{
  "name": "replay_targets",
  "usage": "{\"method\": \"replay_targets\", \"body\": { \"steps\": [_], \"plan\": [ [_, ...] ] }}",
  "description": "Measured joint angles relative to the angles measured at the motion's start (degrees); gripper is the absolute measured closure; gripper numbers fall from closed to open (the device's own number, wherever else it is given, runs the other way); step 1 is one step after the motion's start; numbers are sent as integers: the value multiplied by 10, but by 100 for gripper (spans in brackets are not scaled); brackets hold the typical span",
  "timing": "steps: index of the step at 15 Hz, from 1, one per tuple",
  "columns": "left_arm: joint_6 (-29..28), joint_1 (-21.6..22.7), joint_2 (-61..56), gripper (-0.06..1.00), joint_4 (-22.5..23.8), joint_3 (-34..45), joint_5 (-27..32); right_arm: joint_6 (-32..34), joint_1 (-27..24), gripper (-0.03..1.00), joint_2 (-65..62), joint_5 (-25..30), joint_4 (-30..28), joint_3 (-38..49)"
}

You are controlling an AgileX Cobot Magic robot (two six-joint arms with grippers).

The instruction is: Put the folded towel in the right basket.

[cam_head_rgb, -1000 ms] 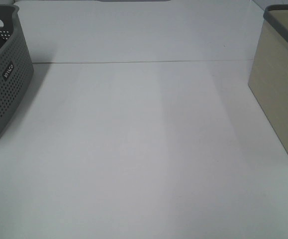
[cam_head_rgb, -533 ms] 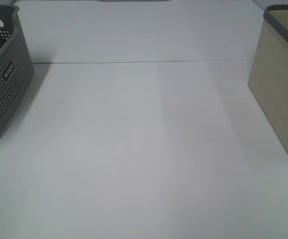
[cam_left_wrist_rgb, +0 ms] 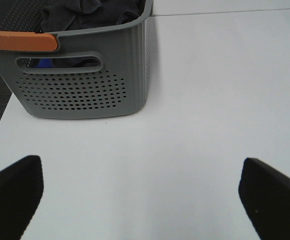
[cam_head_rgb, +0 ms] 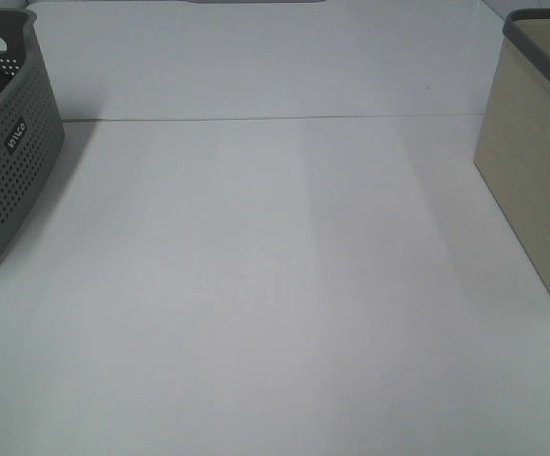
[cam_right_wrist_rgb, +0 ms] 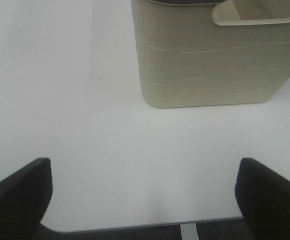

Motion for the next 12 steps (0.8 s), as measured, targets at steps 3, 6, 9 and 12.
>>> {"method": "replay_targets", "body": {
  "steps": [3, 6, 9, 12],
  "plan": [
    [0, 0, 0, -5, 0, 0, 0, 0, 0, 1, 0, 0, 0, 0],
    [0, 0, 0, -5, 0, 0, 0, 0, 0, 1, 0, 0, 0, 0],
    [0, 0, 0, -5, 0, 0, 0, 0, 0, 1, 0, 0, 0, 0],
    [0, 0, 0, -5, 0, 0, 0, 0, 0, 1, 0, 0, 0, 0]
  ]
}}
